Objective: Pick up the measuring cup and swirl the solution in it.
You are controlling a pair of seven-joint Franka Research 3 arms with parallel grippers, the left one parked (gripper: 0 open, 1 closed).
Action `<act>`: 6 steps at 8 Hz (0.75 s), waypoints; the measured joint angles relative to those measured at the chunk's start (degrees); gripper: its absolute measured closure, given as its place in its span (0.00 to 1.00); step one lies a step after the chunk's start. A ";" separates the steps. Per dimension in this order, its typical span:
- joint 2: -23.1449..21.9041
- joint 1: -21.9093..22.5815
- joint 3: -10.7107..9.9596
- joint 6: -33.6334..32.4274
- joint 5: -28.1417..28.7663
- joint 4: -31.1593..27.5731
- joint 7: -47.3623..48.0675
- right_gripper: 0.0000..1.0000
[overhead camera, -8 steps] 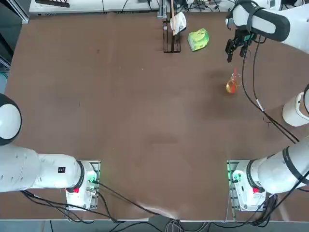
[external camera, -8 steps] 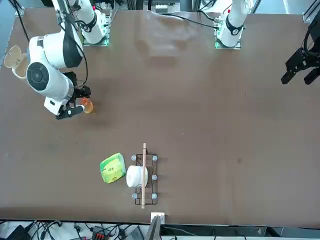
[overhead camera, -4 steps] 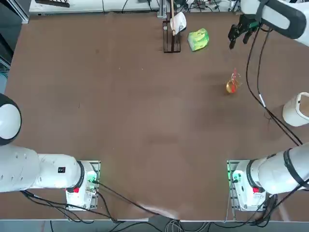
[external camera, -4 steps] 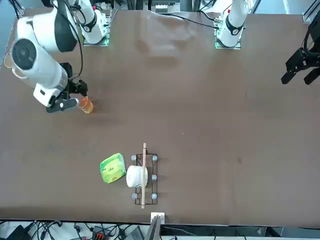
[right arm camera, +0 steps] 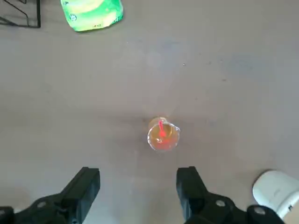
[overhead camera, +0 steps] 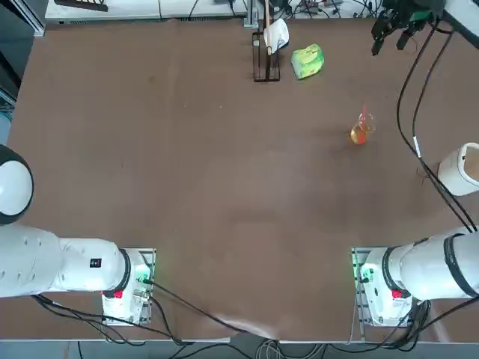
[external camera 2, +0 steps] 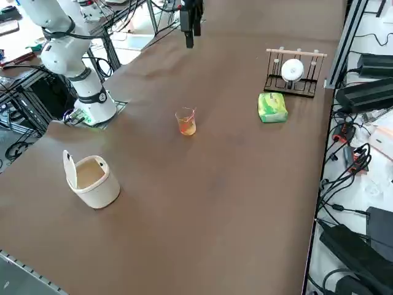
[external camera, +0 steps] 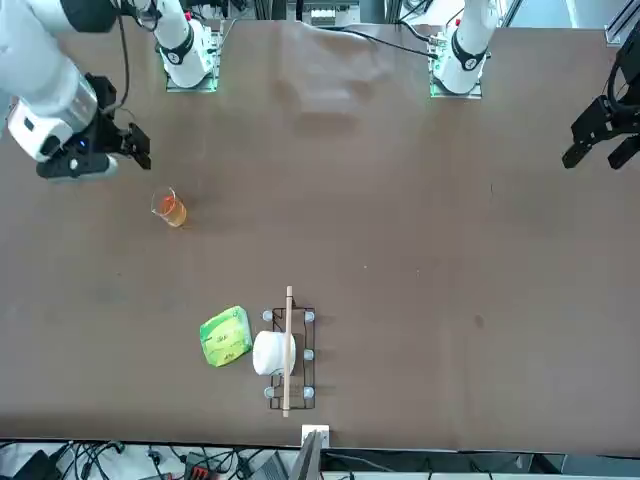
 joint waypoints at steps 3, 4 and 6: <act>-3.60 -0.05 -1.17 -3.00 0.46 0.67 0.89 0.00; -3.89 -0.32 -2.05 -3.23 1.72 0.69 0.89 0.00; -3.83 -2.69 -2.57 -3.24 3.57 0.97 0.63 0.00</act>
